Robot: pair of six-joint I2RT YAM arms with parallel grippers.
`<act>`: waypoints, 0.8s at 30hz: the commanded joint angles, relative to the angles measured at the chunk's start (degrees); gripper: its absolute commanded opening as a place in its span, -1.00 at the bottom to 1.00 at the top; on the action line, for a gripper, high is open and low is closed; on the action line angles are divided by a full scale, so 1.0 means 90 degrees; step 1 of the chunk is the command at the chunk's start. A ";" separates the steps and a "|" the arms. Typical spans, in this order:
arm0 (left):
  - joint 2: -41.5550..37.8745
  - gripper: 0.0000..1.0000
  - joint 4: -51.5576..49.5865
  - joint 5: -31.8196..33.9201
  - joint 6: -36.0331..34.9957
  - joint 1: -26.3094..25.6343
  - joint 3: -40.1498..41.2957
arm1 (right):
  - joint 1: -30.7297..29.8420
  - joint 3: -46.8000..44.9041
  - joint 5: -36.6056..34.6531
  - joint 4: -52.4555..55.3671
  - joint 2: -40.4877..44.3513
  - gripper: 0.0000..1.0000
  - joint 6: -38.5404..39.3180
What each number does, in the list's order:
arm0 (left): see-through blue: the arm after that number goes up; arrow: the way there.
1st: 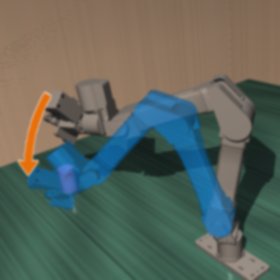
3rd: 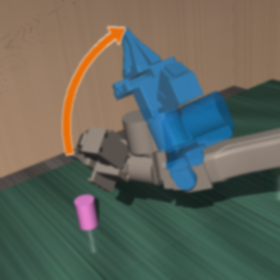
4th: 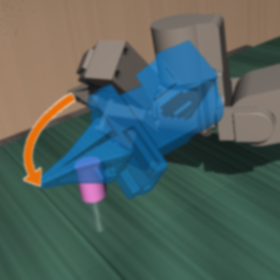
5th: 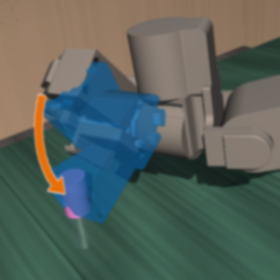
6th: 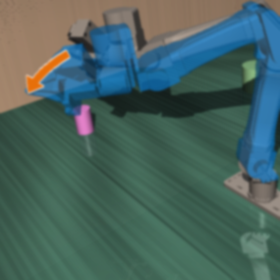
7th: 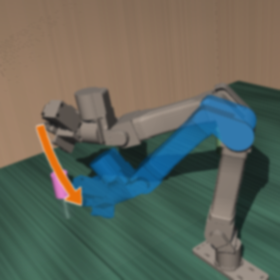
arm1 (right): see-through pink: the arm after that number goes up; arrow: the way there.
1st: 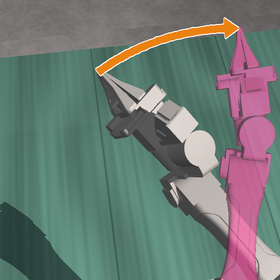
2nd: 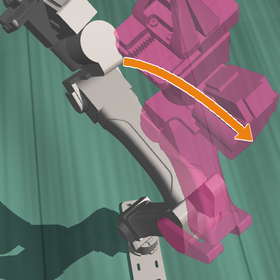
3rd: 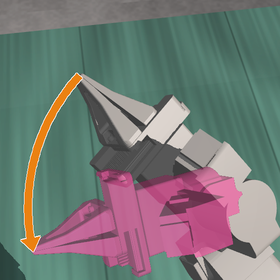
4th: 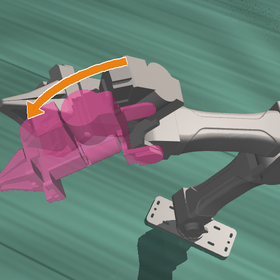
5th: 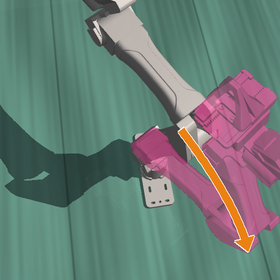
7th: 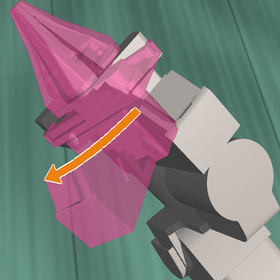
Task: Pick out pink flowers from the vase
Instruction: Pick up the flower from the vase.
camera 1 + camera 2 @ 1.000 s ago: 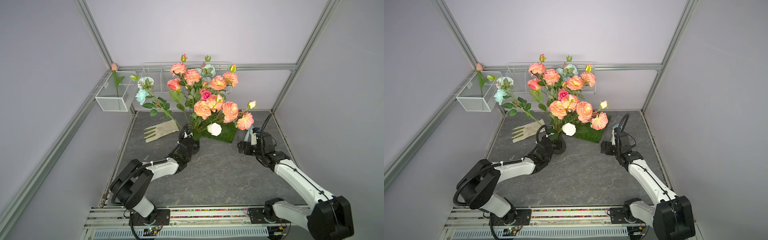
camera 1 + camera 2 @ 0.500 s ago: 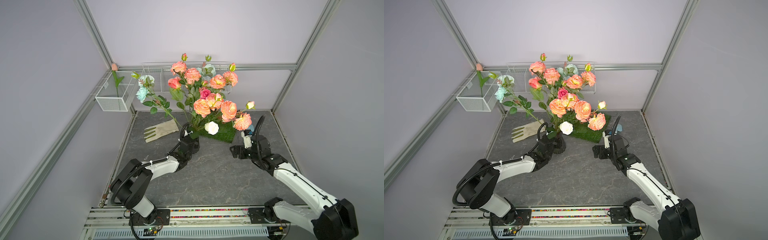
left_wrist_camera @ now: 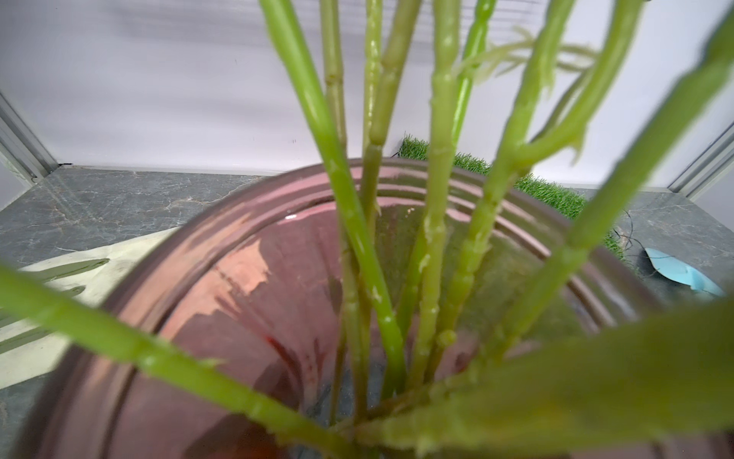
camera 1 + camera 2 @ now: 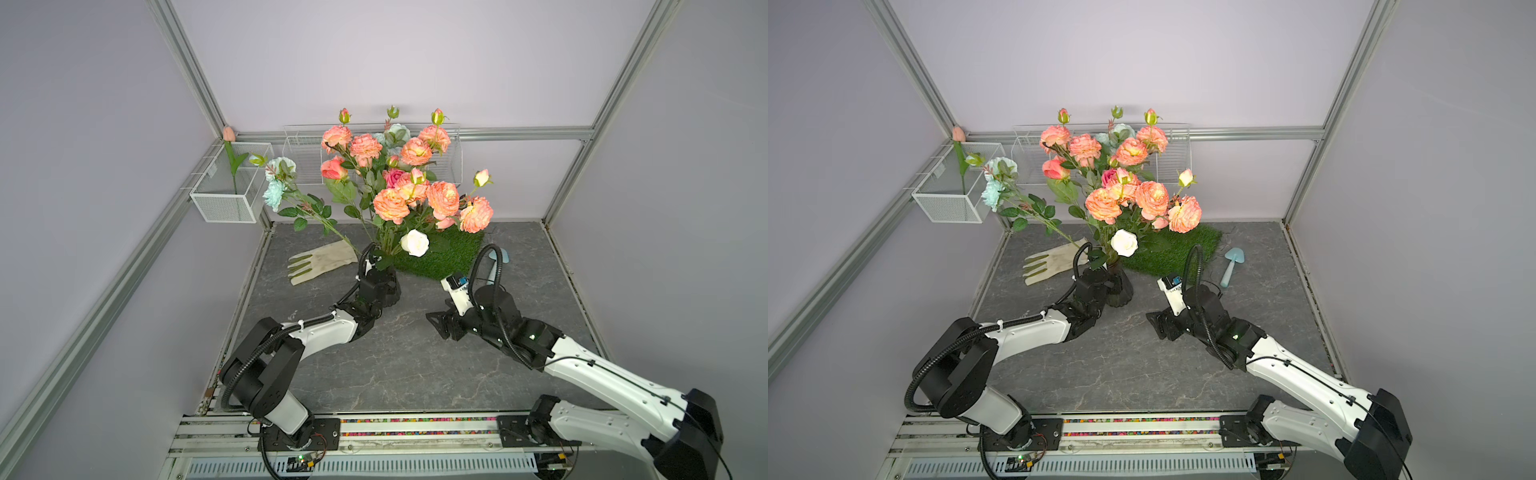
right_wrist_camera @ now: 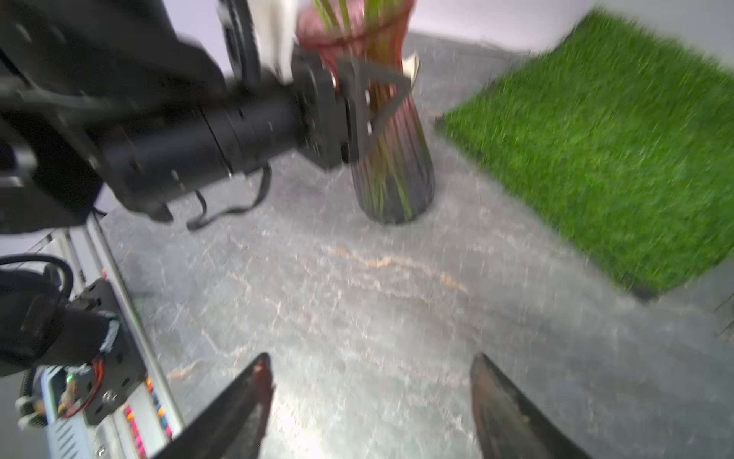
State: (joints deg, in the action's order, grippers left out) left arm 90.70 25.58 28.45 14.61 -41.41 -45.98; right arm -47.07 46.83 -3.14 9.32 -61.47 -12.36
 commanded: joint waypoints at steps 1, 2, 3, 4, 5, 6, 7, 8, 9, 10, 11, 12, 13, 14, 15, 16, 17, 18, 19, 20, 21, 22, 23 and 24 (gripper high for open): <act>0.0069 -1.00 -0.0222 -0.0505 0.0432 -0.0164 0.0237 | 0.0029 0.0350 -0.0655 -0.0676 -0.0329 0.34 0.0142; 0.0068 -1.00 -0.0223 -0.0515 0.0384 -0.0182 0.0256 | 0.0099 0.0353 -0.0604 -0.0789 -0.0438 0.28 0.0166; 0.0070 -1.00 -0.0265 -0.0538 0.0345 -0.0184 0.0268 | 0.0197 0.0555 -0.0571 -0.0892 -0.0542 0.21 0.0113; 0.0075 -1.00 -0.0283 -0.0561 0.0324 -0.0184 0.0290 | 0.0325 0.0577 -0.0483 -0.1009 -0.0596 0.16 -0.0006; 0.0062 -1.00 -0.0312 -0.0621 0.0270 -0.0184 0.0308 | 0.0483 0.0561 -0.0253 -0.1170 -0.0627 0.12 -0.0176; 0.0051 -1.00 -0.0326 -0.0670 0.0214 -0.0184 0.0334 | 0.0661 0.0524 -0.0016 -0.1359 -0.0640 0.09 -0.0394; 0.0031 -1.00 -0.0368 -0.0707 0.0196 -0.0184 0.0343 | 0.0832 0.0453 0.0230 -0.1582 -0.0628 0.08 -0.0568; 0.0013 -1.00 -0.0420 -0.0738 0.0181 -0.0184 0.0360 | 0.1006 0.0432 0.0490 -0.1818 -0.0606 0.08 -0.0750; -0.0004 -1.00 -0.0477 -0.0758 0.0168 -0.0184 0.0362 | 0.1157 0.0217 0.0732 -0.2031 -0.0579 0.08 -0.0896; -0.0012 -1.00 -0.0536 -0.0768 0.0151 -0.0184 0.0364 | 0.1262 0.0166 0.0959 -0.2169 -0.0563 0.08 -0.0985; -0.0014 -1.00 -0.0608 -0.0761 0.0145 -0.0184 0.0345 | 0.1361 0.0149 0.1208 -0.2266 -0.0548 0.09 -0.1035; -0.0014 -1.00 -0.0677 -0.0732 0.0160 -0.0184 0.0333 | 0.1399 0.0163 0.1387 -0.2291 -0.0526 0.10 -0.0997; -0.0011 -1.00 -0.0710 -0.0716 0.0164 -0.0184 0.0334 | 0.1403 0.0187 0.1504 -0.2274 -0.0484 0.11 -0.0925; -0.0015 -1.00 -0.0728 -0.0687 0.0173 -0.0184 0.0334 | 0.1410 0.0210 0.1605 -0.2248 -0.0430 0.12 -0.0877; -0.0010 -1.00 -0.0733 -0.0689 0.0173 -0.0184 0.0338 | 0.1413 0.0219 0.1646 -0.2226 -0.0360 0.14 -0.0816; -0.0004 -1.00 -0.0733 -0.0700 0.0173 -0.0184 0.0343 | 0.1415 0.0240 0.1604 -0.2190 -0.0282 0.16 -0.0800; -0.0009 -1.00 -0.0724 -0.0708 0.0173 -0.0184 0.0344 | 0.1419 0.0276 0.1506 -0.2150 -0.0202 0.17 -0.0790; -0.0004 -1.00 -0.0723 -0.0720 0.0157 -0.0184 0.0351 | 0.1436 0.0305 0.1481 -0.2138 -0.0131 0.18 -0.0753; -0.0011 -1.00 -0.0728 -0.0710 0.0153 -0.0184 0.0349 | 0.1446 0.0348 0.1460 -0.2118 -0.0074 0.18 -0.0732; -0.0012 -1.00 -0.0725 -0.0709 0.0150 -0.0184 0.0346 | 0.1458 0.0353 0.1401 -0.2038 -0.0024 0.19 -0.0696; -0.0009 -1.00 -0.0723 -0.0726 0.0130 -0.0184 0.0347 | 0.1461 0.0605 0.1352 -0.1968 0.0006 0.19 -0.0648; -0.0009 -1.00 -0.0723 -0.0724 0.0120 -0.0184 0.0339 | 0.1460 0.0681 0.1313 -0.1920 0.0032 0.19 -0.0603; -0.0008 -1.00 -0.0725 -0.0728 0.0106 -0.0184 0.0334 | 0.1477 0.0752 0.1287 -0.1895 0.0068 0.19 -0.0582; -0.0007 -1.00 -0.0723 -0.0746 0.0110 -0.0184 0.0342 | 0.1487 0.0811 0.1303 -0.1907 0.0082 0.20 -0.0553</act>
State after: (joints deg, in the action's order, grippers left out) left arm 89.89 26.11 26.24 12.01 -42.17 -44.73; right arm -34.11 51.75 8.40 -7.40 -62.11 -18.70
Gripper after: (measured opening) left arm 0.641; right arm 0.599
